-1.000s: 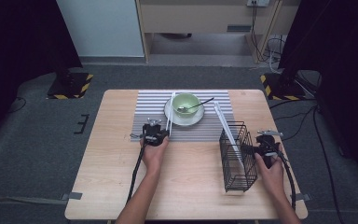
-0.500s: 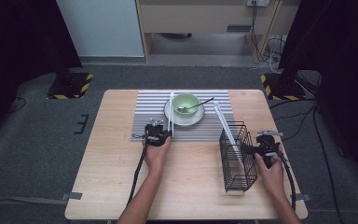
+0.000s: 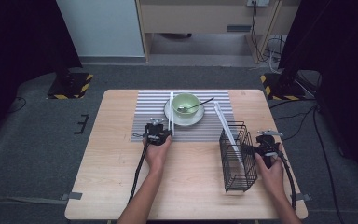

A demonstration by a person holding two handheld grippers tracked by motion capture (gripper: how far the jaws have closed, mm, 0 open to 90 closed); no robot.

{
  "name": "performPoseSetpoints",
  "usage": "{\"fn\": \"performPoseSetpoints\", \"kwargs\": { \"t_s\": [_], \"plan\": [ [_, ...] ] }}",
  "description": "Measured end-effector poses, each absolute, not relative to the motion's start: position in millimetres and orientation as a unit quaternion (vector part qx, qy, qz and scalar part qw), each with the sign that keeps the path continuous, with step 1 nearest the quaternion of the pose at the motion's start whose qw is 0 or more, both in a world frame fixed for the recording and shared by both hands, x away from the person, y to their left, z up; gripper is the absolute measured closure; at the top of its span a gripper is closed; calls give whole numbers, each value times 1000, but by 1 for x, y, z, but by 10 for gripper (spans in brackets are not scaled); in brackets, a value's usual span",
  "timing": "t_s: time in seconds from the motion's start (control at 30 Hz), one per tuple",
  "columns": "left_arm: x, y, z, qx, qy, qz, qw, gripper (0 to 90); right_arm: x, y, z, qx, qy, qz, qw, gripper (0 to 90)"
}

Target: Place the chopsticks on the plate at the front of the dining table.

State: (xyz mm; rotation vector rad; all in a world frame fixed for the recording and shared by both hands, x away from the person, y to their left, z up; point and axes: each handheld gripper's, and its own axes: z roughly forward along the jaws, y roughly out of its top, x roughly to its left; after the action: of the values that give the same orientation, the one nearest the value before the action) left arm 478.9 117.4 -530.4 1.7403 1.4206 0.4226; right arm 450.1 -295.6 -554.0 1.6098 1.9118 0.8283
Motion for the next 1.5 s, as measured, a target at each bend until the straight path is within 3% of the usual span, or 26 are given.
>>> {"fn": "performPoseSetpoints", "kwargs": {
  "t_s": [0.73,1.17,1.5],
  "plan": [
    [483,116,-531,693,562,167,419,752,450,-296,-554,592,703,304,252,20],
    [471,120,-514,687,558,202,419,618,450,-296,-554,592,703,304,251,20],
    [473,109,-517,692,549,206,420,409,450,-296,-554,592,703,304,252,20]
  ]
}}
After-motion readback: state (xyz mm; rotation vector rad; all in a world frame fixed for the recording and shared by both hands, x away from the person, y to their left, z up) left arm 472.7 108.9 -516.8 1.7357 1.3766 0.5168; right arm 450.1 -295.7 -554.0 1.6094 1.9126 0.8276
